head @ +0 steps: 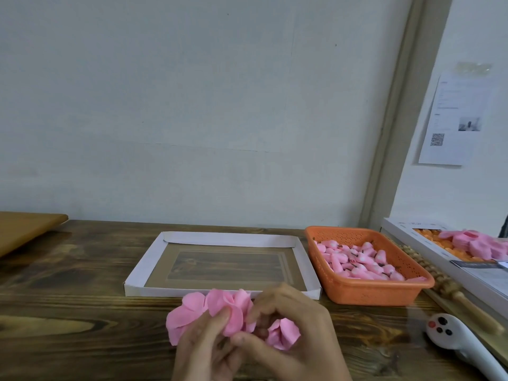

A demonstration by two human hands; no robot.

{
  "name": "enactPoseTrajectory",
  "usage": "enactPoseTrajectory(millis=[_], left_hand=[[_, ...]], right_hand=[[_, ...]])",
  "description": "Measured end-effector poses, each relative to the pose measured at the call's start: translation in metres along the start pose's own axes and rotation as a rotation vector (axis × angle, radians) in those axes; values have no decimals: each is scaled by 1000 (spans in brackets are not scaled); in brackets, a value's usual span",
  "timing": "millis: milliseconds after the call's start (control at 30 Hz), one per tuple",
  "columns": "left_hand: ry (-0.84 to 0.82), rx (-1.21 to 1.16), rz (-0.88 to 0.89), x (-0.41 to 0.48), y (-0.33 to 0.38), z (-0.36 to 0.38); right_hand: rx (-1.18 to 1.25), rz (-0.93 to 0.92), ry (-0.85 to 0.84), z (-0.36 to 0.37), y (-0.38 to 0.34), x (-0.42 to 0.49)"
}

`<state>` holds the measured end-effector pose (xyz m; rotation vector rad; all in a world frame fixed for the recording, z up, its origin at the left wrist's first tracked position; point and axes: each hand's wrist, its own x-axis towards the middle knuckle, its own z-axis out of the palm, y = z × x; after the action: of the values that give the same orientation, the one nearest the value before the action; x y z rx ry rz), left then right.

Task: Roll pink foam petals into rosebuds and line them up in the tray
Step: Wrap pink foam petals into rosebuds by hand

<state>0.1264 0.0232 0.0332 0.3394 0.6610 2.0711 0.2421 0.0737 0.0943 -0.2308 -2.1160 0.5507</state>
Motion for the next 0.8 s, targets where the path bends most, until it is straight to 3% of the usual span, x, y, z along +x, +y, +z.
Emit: enactPoseTrajectory(millis=[33, 100, 167, 300, 533, 567, 700, 800], left_hand=[[29, -157, -86, 4, 0, -4], [147, -32, 5, 10, 3, -13], [129, 189, 113, 8, -4, -11], [-27, 297, 28, -1, 11, -7], [29, 482, 10, -12, 14, 2], [-23, 467, 31, -14, 13, 1], [25, 272, 6, -19, 26, 2], [-64, 312, -80, -34, 27, 8]], right_hand=[[111, 34, -7, 0, 17, -5], [77, 33, 89, -5, 33, -10], [136, 24, 88, 1, 31, -9], [166, 96, 160, 1, 33, -9], [135, 161, 54, -6, 23, -8], [147, 169, 29, -8, 23, -9], [331, 286, -43, -9, 18, -12], [455, 395, -44, -6, 18, -16]])
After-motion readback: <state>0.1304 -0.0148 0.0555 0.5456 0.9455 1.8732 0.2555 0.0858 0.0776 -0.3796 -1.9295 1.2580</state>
